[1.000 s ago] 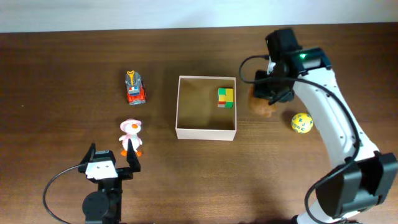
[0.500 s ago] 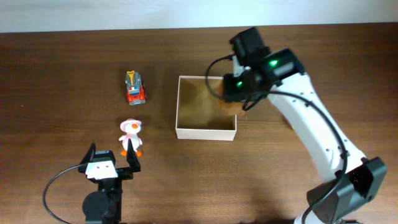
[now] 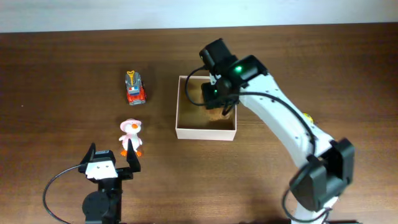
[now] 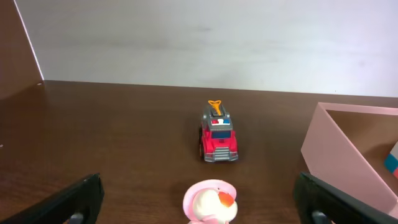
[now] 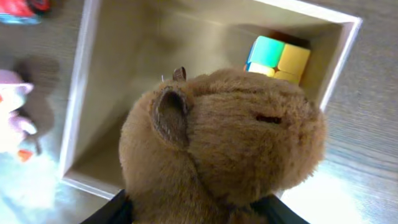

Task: Pack container
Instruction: 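Carry the capybara left into the box with the right gripper, then lower the capybara beside the cube, open and raise the right gripper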

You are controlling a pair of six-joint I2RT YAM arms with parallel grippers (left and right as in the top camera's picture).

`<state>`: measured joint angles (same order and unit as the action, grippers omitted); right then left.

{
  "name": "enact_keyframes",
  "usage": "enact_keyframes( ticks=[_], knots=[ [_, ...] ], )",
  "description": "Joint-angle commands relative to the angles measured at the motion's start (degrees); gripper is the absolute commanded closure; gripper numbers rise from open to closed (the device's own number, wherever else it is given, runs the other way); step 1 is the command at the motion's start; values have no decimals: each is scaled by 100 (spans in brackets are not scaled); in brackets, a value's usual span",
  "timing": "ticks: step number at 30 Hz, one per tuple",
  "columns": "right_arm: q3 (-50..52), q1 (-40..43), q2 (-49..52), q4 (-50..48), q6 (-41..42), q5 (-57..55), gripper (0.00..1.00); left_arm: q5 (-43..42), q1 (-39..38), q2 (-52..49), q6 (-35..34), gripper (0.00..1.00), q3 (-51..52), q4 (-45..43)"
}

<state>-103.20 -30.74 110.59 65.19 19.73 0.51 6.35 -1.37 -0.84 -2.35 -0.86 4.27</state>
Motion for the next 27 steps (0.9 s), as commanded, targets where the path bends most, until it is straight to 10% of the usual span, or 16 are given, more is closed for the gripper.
enact_keyframes(
  ticks=[1, 27],
  knots=[
    [-85, 31, 264, -81, 68, -118, 53, -59, 31, 46, 111, 1, 33, -13],
    [616, 446, 431, -393, 173, -96, 53, -59, 31, 46, 111, 1, 33, -13]
  ],
)
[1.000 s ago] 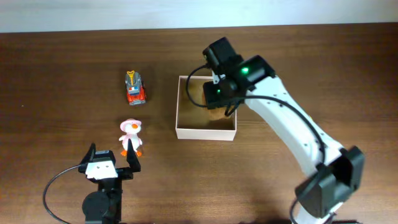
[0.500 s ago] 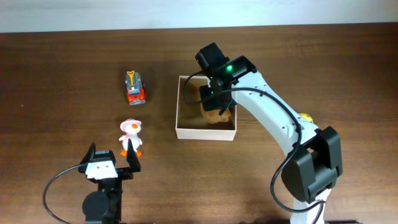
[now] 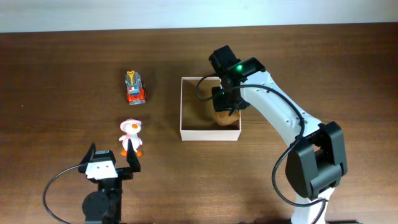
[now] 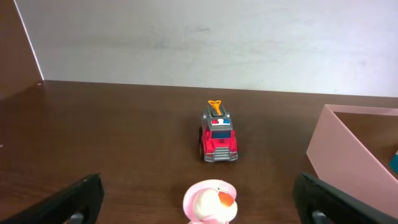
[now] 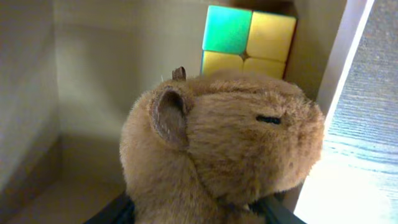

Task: Pack container
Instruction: 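Lower the capybara beside the cube, open and raise the right gripper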

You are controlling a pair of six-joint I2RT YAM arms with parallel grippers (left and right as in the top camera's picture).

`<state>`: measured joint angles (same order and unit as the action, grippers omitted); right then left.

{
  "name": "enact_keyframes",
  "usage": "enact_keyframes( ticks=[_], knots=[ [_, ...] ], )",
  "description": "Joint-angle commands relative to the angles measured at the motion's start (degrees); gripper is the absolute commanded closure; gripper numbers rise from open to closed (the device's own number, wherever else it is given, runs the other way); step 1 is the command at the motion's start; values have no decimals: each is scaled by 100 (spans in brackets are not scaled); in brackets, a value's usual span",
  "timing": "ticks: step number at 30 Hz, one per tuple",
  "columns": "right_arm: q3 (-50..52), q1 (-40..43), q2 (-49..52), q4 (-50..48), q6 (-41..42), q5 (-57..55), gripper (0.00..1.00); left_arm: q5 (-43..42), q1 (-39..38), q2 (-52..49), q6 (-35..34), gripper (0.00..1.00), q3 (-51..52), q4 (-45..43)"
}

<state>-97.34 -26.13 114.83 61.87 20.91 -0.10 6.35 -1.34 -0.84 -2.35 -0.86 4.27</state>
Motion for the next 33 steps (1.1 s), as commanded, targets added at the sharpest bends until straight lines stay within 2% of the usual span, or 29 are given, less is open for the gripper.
enact_keyframes(
  ticks=[1, 30, 33],
  knots=[
    [31, -15, 7, -63, 57, -35, 53, -59, 28, 46, 111, 1, 33, -13],
    [546, -15, 9, -254, 210, 238, 53, -59, 28, 39, 111, 1, 33, -13],
    [549, -15, 9, -221, 212, 249, 55, -59, 28, 39, 111, 1, 33, -13]
  ],
)
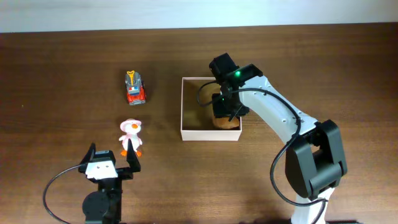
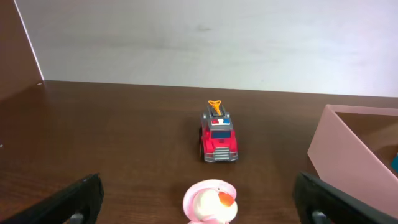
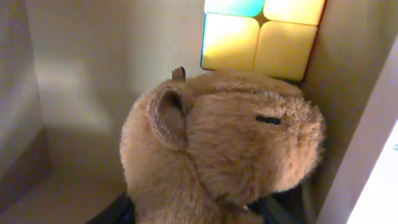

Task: Pack container
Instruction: 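Lower the capybara beside the cube, open and raise the right gripper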

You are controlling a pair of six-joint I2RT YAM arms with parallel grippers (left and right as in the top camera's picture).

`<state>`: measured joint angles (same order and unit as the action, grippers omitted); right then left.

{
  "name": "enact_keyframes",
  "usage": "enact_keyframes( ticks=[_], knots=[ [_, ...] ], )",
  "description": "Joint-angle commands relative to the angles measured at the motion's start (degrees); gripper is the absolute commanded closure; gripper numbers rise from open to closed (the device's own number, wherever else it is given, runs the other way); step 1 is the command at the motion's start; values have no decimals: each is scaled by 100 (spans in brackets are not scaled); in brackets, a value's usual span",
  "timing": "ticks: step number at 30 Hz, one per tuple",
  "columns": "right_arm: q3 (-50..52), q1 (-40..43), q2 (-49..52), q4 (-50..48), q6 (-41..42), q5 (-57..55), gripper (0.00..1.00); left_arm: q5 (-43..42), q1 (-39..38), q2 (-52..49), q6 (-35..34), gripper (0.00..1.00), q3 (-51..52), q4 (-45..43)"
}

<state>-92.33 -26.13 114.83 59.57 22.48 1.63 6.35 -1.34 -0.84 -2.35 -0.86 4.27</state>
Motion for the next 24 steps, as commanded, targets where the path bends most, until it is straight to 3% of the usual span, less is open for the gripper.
enact_keyframes(
  ticks=[1, 20, 24],
  knots=[
    [48, -15, 9, 17, 57, 76, 55, -59, 28, 39, 111, 1, 33, -13],
    [136, -4, 9, -101, 50, 76, 20, -59, 28, 39, 111, 1, 33, -13],
    [42, -4, 7, -140, 52, 74, 18, -59, 28, 39, 111, 1, 33, -13]
  ],
)
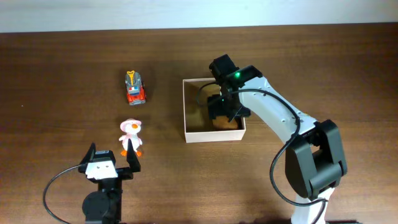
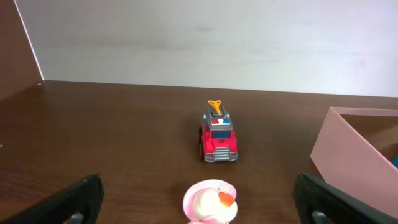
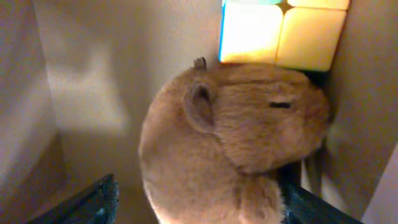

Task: Pack container
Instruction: 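Lower the capybara beside the cube, open and raise the right gripper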

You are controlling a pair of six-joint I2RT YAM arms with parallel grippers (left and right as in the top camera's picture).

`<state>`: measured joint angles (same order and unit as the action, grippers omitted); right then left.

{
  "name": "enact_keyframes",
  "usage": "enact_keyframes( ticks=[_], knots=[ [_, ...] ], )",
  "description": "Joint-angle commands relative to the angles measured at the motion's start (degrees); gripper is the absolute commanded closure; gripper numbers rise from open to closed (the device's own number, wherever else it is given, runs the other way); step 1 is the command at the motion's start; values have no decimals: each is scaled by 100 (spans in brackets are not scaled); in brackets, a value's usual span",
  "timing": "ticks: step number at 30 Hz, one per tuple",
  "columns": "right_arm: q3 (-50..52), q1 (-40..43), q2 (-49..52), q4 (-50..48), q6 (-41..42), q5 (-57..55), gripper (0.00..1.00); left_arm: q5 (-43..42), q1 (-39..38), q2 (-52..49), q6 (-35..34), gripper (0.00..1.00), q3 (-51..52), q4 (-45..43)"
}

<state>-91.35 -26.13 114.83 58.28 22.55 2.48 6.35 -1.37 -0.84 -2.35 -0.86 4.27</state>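
An open white box [image 1: 214,135] stands at the table's middle. Inside it my right gripper [image 1: 222,111] is open, its fingers spread either side of a brown capybara plush [image 3: 236,143] resting on the box floor. A coloured cube [image 3: 283,31] lies in the box corner beyond the plush. A pink duck toy [image 1: 130,135] and a red fire truck [image 1: 134,87] stand on the table left of the box. My left gripper [image 1: 113,152] is open just near of the duck [image 2: 210,202], with nothing between its fingers.
The truck [image 2: 218,134] sits beyond the duck in the left wrist view, and the box wall [image 2: 348,149] is at its right. A pale wall runs along the table's far edge. Dark wood table [image 1: 62,74] surrounds the toys.
My right gripper has opened and the plush now rests loose on the box floor. The box sits slightly further right. The left arm, duck and truck are unmoved.
My right gripper held the plush above the box with the cube inside. Then it was lower in the box, then near the floor beside the cube. Now the jaws stand open around the plush. The box has shifted a little right throughout.
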Motion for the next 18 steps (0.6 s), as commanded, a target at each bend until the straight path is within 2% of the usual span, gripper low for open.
enact_keyframes(
  ticks=[1, 12, 15, 18],
  knots=[
    [-96, -4, 7, -9, 44, -11, 17, -59, 31, 39, 111, 1, 33, -13],
    [-1314, -4, -4, 455, -35, -57, 13, -59, 31, 39, 111, 1, 33, -13],
    [-1851, -4, -4, 846, -129, -564, 13, -59, 31, 39, 111, 1, 33, -13],
    [-2435, 26, -4, 1362, -249, -1241, 9, -59, 31, 39, 111, 1, 33, -13]
  ],
)
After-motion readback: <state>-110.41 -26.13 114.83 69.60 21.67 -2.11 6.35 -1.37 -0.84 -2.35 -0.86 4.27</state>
